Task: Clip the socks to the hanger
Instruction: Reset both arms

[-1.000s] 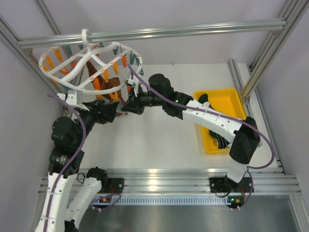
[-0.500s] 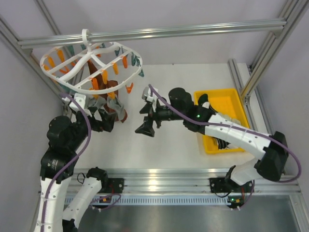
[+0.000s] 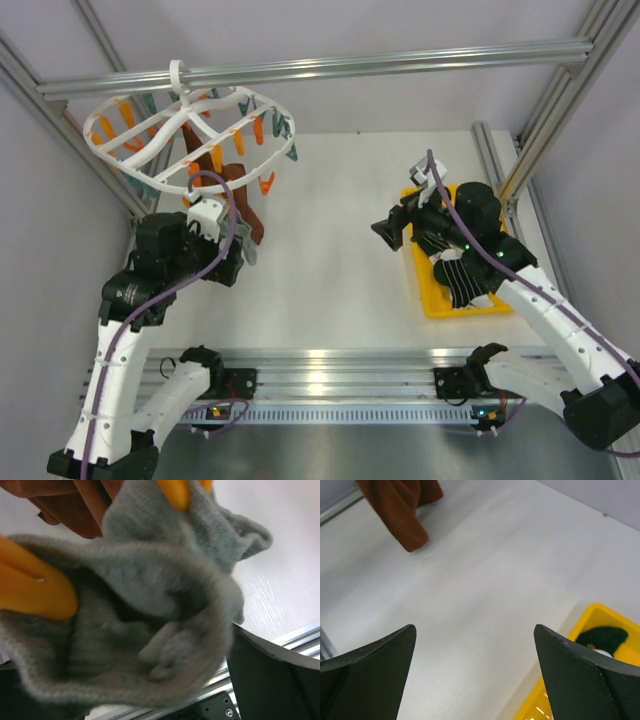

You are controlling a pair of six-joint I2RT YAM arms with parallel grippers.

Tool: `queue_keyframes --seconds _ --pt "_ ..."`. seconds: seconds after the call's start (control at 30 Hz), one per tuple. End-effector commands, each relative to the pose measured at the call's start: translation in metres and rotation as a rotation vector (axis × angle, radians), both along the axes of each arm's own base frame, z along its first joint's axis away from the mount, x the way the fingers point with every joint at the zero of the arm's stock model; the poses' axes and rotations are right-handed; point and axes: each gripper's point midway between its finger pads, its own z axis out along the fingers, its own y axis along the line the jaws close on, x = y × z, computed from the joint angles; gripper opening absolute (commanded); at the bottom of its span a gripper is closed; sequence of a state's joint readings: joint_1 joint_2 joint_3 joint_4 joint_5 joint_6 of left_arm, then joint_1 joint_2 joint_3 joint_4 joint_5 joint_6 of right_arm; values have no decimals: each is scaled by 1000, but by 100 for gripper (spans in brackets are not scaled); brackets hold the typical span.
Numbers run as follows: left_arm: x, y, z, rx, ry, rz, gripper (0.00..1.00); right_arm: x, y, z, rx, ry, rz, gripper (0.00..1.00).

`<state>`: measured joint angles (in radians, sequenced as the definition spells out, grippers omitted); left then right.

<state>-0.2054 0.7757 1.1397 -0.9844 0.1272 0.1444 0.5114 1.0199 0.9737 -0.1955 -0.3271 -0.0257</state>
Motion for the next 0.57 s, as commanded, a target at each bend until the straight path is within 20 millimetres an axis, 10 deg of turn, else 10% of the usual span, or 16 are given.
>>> queue_keyframes --seconds 0.0,0.27,0.53 --pt "3 -5 -11 28 15 -59 98 6 -44 -8 -12 -4 -143 100" --pt "15 -4 1 17 -123 -45 98 9 -99 -16 78 4 -319 100" --pt "22 0 -6 4 -124 11 98 2 -107 -10 127 0 -307 100"
